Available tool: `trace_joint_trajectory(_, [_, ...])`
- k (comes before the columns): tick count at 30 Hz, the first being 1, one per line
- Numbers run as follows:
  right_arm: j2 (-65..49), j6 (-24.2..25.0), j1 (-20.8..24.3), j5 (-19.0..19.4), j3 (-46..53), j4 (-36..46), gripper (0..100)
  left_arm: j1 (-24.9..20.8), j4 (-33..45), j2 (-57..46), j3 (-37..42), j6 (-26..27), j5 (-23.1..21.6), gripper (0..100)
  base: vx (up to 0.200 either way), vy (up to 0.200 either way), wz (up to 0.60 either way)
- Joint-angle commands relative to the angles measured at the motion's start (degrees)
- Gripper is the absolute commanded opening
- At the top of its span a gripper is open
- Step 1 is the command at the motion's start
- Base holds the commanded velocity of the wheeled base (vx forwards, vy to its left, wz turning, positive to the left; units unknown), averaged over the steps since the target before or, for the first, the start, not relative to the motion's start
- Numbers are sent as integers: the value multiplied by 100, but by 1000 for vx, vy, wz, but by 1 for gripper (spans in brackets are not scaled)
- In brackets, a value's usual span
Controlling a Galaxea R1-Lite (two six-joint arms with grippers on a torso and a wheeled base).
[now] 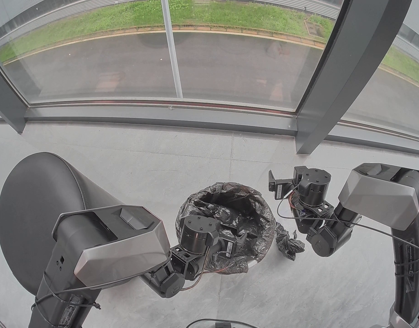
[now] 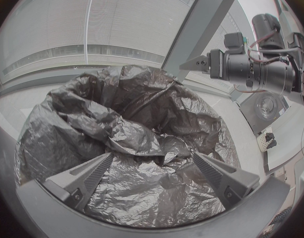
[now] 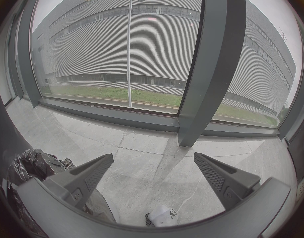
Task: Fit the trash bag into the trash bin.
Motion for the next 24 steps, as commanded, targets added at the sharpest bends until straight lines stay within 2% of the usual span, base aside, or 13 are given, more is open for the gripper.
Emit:
trace_joint_trajectory(1, [43, -1, 8, -1, 1, -10, 100, -52, 16, 129, -24, 12, 14, 100, 0, 0, 0])
trace_joint_trajectory(24, [52, 8, 8, -1, 1, -19, 100, -25, 165, 323, -139, 21, 32, 100, 0, 0, 0])
